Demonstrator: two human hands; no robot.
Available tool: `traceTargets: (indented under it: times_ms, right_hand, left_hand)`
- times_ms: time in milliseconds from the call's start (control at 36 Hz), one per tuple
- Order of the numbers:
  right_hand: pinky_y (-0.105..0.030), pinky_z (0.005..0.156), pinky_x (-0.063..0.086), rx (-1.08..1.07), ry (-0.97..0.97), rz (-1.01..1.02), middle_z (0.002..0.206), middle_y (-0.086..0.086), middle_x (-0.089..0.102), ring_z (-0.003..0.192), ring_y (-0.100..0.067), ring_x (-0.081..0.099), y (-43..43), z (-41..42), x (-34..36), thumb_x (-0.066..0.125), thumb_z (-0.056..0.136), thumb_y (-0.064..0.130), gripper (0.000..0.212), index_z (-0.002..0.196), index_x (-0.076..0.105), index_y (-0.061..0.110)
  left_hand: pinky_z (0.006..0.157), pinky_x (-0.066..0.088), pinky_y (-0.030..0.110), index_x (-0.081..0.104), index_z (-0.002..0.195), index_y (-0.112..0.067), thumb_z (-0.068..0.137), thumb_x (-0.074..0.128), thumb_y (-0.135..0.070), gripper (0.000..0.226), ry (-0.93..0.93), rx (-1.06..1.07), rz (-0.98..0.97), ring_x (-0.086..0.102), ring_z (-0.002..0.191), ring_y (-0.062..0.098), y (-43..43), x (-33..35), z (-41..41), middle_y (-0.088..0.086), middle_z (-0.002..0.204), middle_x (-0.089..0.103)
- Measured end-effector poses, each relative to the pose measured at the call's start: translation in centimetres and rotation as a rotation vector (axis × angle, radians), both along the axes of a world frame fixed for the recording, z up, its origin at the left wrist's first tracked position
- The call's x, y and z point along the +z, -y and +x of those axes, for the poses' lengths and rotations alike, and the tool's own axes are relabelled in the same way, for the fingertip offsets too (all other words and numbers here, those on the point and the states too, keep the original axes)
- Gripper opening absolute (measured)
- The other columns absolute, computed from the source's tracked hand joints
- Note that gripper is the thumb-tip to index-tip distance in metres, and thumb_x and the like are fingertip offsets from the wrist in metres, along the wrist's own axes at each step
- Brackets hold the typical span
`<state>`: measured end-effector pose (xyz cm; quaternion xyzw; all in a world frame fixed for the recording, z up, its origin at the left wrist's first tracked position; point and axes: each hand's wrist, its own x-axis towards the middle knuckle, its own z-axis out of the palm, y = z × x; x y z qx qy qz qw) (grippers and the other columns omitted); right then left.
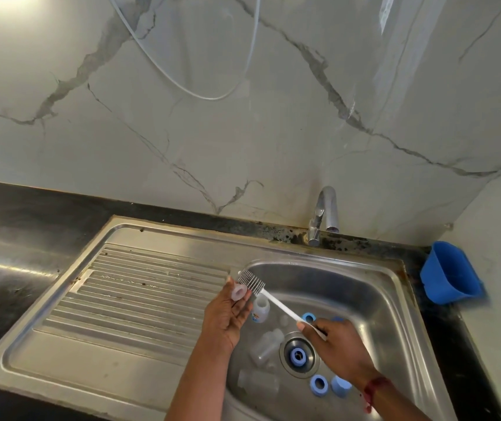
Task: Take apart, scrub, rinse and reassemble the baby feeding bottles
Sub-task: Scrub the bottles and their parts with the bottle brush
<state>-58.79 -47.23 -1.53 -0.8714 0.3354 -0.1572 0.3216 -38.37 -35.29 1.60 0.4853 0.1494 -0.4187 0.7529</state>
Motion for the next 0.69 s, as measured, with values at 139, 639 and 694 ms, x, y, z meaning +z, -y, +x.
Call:
traceTargets:
  times_ms: [139,639,694]
  right_hand:
    - [-0.030,0.047,0.035,-0.031,0.045,-0.019,0.045,0.006,0.040,0.043,-0.011,0.037,-0.5,-0.3,-0.3,0.047,0.085,0.068,0.057,0.051,0.036,0.024]
    - [-0.020,0.047,0.029,-0.070,0.033,-0.055,0.043,0.006,0.036,0.044,-0.011,0.035,0.2,0.5,-0.1,0.058,0.093,0.051,0.058,0.052,0.035,0.017]
    - [-0.021,0.047,0.030,-0.063,0.040,-0.035,0.044,0.005,0.034,0.044,-0.010,0.033,0.3,0.4,0.0,0.057,0.093,0.052,0.058,0.053,0.034,0.016]
  left_hand:
    - [0.086,0.057,0.046,0.065,0.102,-0.001,0.092,0.068,-0.021,0.023,-0.082,0.035,-0.043,0.070,0.086,0.028,0.5,-0.2,-0.4,0.017,0.083,0.075]
    - [0.065,0.063,0.038,0.062,0.114,-0.005,0.095,0.064,-0.027,0.029,0.077,-0.090,-0.005,0.074,0.075,0.024,1.0,0.0,-2.0,0.021,0.096,0.074]
    - [0.059,0.062,0.036,0.055,0.111,-0.010,0.093,0.067,-0.024,0.026,0.121,-0.059,0.011,0.073,0.074,0.026,0.9,0.2,-1.9,0.021,0.096,0.072]
